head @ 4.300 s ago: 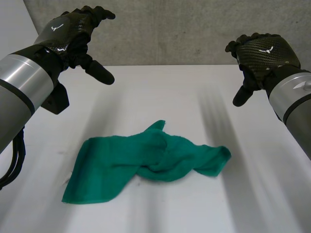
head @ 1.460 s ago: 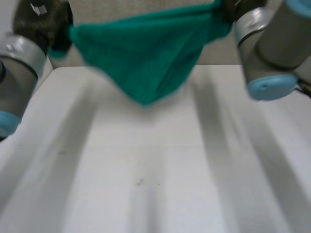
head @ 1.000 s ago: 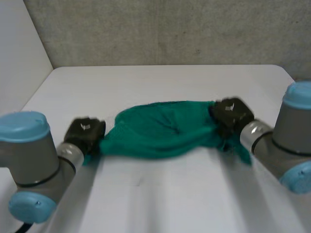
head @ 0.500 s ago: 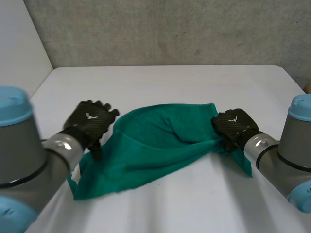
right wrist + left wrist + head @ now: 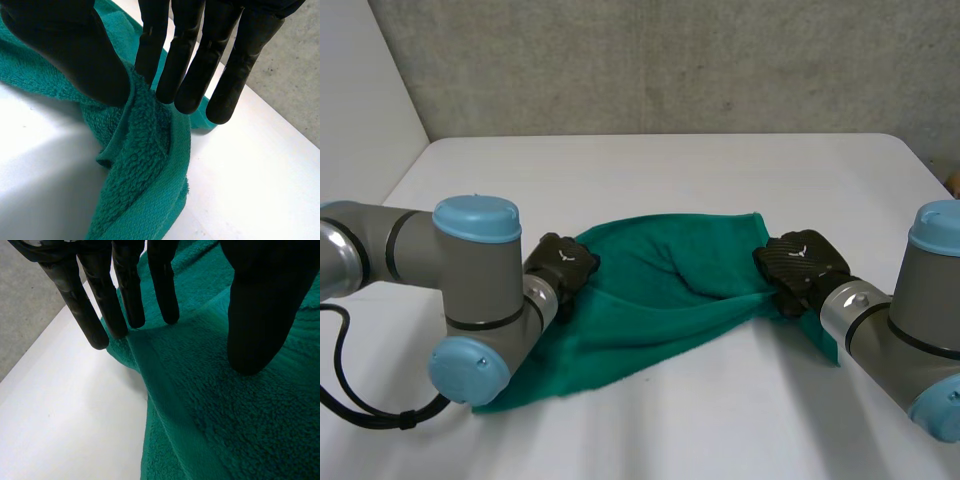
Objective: Fold the towel.
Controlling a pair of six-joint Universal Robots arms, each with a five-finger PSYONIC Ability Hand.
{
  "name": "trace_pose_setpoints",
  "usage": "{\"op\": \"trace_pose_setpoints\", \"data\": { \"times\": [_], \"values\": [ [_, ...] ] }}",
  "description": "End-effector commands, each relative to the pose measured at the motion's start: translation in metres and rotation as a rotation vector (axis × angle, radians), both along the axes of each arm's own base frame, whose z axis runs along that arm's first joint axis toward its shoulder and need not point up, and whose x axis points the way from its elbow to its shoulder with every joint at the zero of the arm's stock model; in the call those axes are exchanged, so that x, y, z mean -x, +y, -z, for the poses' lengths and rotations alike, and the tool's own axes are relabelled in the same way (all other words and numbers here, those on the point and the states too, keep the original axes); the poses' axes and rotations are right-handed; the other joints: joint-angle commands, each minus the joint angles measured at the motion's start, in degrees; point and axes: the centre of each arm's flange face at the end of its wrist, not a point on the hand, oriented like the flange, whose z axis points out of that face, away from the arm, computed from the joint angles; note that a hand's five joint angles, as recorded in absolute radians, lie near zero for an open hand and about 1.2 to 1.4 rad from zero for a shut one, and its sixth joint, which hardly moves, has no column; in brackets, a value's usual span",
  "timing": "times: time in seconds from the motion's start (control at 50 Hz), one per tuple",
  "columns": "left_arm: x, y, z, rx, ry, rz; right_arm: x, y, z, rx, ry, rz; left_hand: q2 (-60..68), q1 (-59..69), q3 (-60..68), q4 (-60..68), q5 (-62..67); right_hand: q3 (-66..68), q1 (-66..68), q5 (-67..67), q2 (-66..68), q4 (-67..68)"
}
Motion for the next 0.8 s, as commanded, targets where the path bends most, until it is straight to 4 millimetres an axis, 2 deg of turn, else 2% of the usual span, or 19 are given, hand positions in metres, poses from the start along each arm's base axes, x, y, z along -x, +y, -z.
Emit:
{"op": "trace_pose_setpoints", "data": {
  "times": [0.02, 0.24, 0.28, 0.3, 0.34, 0.4, 0.44, 0.46, 0.56, 0.58, 0.6, 0.66, 0.7, 0.78, 0.8],
  "values": [
    [0.0, -0.001, 0.008, -0.016, -0.01, 0.004, 0.0, 0.0, 0.0, 0.002, 0.0, 0.002, 2.46, 1.65, 2.47, 2.33, 2.62, 12.22, 24.24, 13.96, 12.29, 11.89],
    [0.001, -0.001, 0.01, -0.019, -0.016, 0.01, 0.001, -0.001, -0.003, 0.009, -0.002, 0.005, 1.27, 0.46, 1.28, 1.14, 1.43, 12.22, 24.24, 13.96, 12.29, 11.89],
    [0.001, -0.001, 0.011, -0.015, -0.028, 0.016, 0.001, -0.001, -0.004, 0.009, -0.001, 0.006, 10.65, 9.83, 10.65, 10.51, 10.8, 12.22, 24.24, 13.96, 12.29, 11.89],
    [0.001, -0.001, 0.011, -0.012, -0.036, 0.02, 0.001, -0.001, -0.005, 0.009, -0.001, 0.008, 19.7, 18.88, 19.7, 19.57, 19.86, 12.22, 24.24, 13.96, 12.29, 11.89],
    [-0.001, -0.001, 0.01, 0.004, -0.059, 0.02, 0.001, -0.001, -0.005, 0.01, 0.0, 0.009, 46.86, 46.05, 46.87, 46.73, 47.02, 12.22, 24.24, 13.96, 12.29, 11.89],
    [-0.002, -0.001, -0.003, 0.035, -0.057, 0.016, 0.001, -0.002, -0.014, 0.035, -0.004, 0.013, 47.02, 46.2, 47.02, 46.88, 47.18, 12.22, 24.24, 13.96, 12.29, 11.89],
    [-0.004, 0.0, -0.017, 0.064, -0.043, 0.008, 0.002, -0.002, -0.018, 0.044, -0.009, 0.015, 47.02, 46.2, 47.02, 46.88, 47.18, 12.22, 24.24, 13.96, 12.29, 11.89],
    [-0.006, 0.002, -0.032, 0.092, -0.027, -0.006, 0.002, -0.002, -0.022, 0.055, -0.011, 0.013, 47.02, 46.2, 47.02, 46.88, 47.18, 12.22, 24.24, 13.96, 12.29, 11.89],
    [-0.019, 0.013, -0.066, 0.146, 0.016, -0.033, 0.005, 0.008, -0.055, 0.054, 0.039, -0.009, 47.02, 46.2, 47.02, 46.88, 47.18, 12.22, 24.24, 13.96, 12.29, 11.89],
    [-0.019, 0.013, -0.066, 0.146, 0.016, -0.033, 0.006, 0.013, -0.062, 0.028, 0.07, -0.02, 47.02, 46.2, 47.02, 46.88, 47.18, 12.22, 24.24, 13.96, 12.29, 11.89],
    [-0.026, 0.025, -0.076, 0.148, 0.031, -0.037, 0.007, 0.018, -0.066, -0.013, 0.106, -0.033, 47.02, 46.2, 47.02, 46.88, 47.18, 12.22, 24.24, 13.96, 12.29, 11.89],
    [-0.032, 0.035, -0.078, 0.138, 0.031, -0.037, 0.01, 0.027, -0.071, -0.082, 0.163, -0.051, 47.02, 46.2, 47.02, 46.88, 47.18, 12.22, 24.24, 13.96, 12.29, 11.89],
    [-0.041, 0.042, -0.073, 0.107, 0.007, -0.045, 0.012, 0.033, -0.072, -0.123, 0.205, -0.066, 47.02, 46.2, 47.02, 46.88, 47.18, 12.22, 24.24, 13.96, 12.29, 11.89],
    [-0.05, 0.043, -0.066, 0.071, -0.015, -0.064, 0.015, 0.044, -0.062, -0.198, 0.336, -0.144, 47.02, 46.2, 47.02, 46.88, 47.18, 12.22, 24.24, 13.96, 12.29, 11.89],
    [-0.053, 0.038, -0.065, 0.068, -0.017, -0.079, 0.015, 0.044, -0.062, -0.198, 0.336, -0.144, 47.02, 46.2, 47.02, 46.88, 47.18, 12.22, 24.24, 13.96, 12.29, 11.89]
  ]
}}
